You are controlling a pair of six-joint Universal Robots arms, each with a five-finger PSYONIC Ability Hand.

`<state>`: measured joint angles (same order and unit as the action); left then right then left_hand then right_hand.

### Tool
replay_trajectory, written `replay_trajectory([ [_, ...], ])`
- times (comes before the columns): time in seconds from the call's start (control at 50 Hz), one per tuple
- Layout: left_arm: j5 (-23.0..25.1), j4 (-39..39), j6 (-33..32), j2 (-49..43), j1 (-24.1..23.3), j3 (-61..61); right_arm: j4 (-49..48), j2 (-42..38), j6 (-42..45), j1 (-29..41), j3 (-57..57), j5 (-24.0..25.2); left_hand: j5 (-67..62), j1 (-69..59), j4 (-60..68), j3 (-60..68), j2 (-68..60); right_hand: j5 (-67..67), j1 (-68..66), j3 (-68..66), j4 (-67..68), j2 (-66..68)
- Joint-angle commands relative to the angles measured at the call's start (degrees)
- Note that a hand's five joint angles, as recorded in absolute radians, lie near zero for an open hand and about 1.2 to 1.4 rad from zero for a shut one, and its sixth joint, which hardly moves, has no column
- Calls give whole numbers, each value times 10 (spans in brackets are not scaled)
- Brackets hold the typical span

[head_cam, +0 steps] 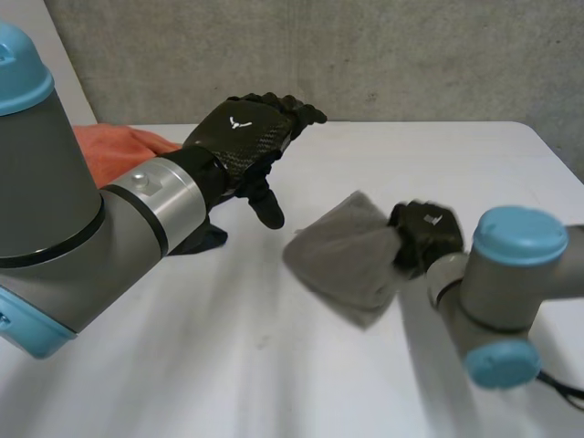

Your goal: Fold the laundry.

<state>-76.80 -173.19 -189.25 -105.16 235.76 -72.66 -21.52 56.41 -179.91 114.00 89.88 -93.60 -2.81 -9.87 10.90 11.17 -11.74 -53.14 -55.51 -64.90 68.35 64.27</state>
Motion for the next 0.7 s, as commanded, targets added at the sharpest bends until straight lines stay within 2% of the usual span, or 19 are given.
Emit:
replay_trajectory([
  [0.02,1,-7,3,6,-4,3,8,-100,22,-105,-164,-22,28,-1,-9,-12,17,-169,-245,-151,116,157],
  [0.12,-1,-7,3,8,-7,5,94,-226,34,-191,-361,-79,28,-1,-9,-12,17,-169,-245,-151,116,157],
  [0.2,-2,-6,3,9,-7,2,160,-298,23,-243,-491,-106,28,-1,-9,-12,17,-169,-245,-151,116,157],
  [0.36,-3,-7,0,7,-7,7,209,-394,13,-296,-680,-108,28,-1,-9,-12,17,-169,-245,-151,116,157],
  [0.48,-4,-7,0,3,-10,11,224,-435,12,-306,-755,-106,28,-1,-9,-12,17,-169,-245,-151,116,157],
  [0.7,-4,-6,1,-6,-12,15,223,-438,11,-301,-763,-102,28,-1,-9,-12,17,-169,-245,-151,116,157],
])
